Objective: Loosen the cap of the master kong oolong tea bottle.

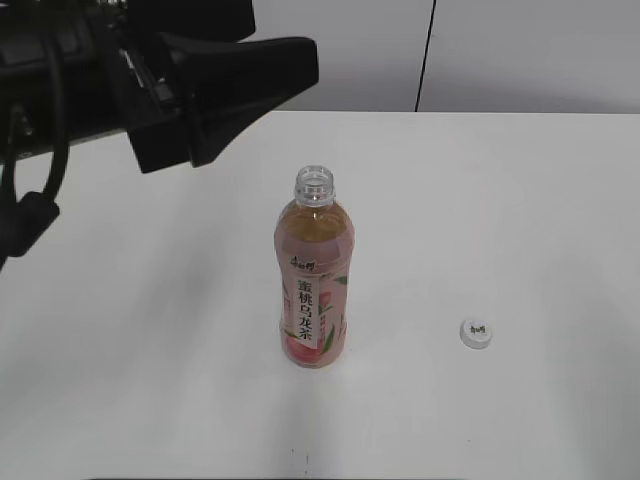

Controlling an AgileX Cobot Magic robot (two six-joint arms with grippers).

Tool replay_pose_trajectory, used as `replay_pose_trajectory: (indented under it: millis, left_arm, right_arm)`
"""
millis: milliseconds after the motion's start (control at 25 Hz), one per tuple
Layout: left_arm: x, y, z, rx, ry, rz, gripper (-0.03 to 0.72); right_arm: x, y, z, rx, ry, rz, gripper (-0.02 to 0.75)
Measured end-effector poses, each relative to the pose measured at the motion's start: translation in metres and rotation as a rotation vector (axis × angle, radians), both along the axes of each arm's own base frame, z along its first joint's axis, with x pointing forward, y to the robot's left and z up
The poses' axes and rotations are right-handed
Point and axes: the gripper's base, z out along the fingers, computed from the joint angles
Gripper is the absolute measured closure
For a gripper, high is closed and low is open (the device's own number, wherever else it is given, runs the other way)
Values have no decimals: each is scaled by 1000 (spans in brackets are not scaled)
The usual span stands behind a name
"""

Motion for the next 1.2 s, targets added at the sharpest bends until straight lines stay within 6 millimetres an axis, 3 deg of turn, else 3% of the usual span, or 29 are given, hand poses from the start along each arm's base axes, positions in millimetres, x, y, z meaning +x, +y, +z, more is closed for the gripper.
replay_pose_trajectory:
  millis: [560,880,1200]
  left_arm:
    - [-42,14,29,87,9,-88,101]
    - [-48,39,59,-32,5,186,122]
    - [-71,70,82,-175,13,391,147]
  right_arm:
    - [0,0,0,0,1,0,234]
    - [0,0,0,0,1,0,234]
    - [0,0,0,0,1,0,234]
